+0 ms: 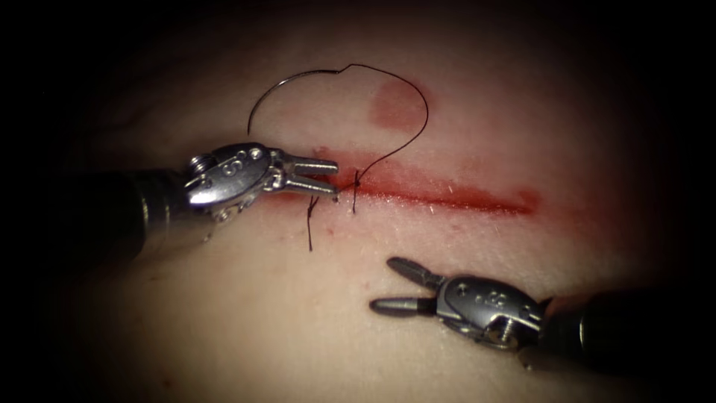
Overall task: Wound Closure
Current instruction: Use the right gripper to cut the short suture end.
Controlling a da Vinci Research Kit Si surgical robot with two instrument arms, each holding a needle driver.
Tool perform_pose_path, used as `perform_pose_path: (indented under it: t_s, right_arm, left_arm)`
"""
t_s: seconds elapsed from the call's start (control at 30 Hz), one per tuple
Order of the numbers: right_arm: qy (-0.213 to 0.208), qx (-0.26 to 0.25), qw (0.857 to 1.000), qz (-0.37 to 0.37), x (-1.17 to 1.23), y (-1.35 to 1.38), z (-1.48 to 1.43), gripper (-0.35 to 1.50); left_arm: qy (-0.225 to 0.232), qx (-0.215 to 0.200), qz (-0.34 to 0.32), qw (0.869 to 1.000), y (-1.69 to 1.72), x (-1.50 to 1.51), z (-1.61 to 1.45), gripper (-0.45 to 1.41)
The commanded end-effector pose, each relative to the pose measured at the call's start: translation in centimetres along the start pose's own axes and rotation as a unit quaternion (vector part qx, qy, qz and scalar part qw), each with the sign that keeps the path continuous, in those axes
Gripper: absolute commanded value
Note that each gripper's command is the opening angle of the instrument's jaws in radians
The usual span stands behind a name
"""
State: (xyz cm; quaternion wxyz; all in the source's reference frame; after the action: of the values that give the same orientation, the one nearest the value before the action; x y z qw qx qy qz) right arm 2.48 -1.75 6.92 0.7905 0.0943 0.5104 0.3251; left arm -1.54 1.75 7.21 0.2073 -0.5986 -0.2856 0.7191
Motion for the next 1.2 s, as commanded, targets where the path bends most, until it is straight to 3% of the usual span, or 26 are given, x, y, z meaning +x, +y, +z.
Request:
perform_pose_path:
  t_s: [0.03,0.6,0.8,1.2]
  right_arm:
    - [-0.001,0.001,1.000,0.001,-0.07,-0.05,0.07,0.72]
    - [-0.008,0.014,1.000,-0.001,-0.08,-0.11,0.19,0.72]
    - [-0.009,0.014,1.000,-0.001,-0.09,-0.12,0.18,0.71]
    - [-0.011,0.016,1.000,-0.004,-0.14,-0.14,0.17,0.69]
  left_arm:
    - [-0.001,0.001,0.000,1.000,-0.03,-0.05,0.05,0.24]
    - [-0.053,0.073,0.016,0.996,-0.31,-0.35,-0.05,0.34]
    - [-0.064,0.079,0.023,0.995,-0.28,-0.54,0.05,0.37]
    - [-0.067,0.068,0.020,0.995,-0.28,-0.47,-0.13,0.41]
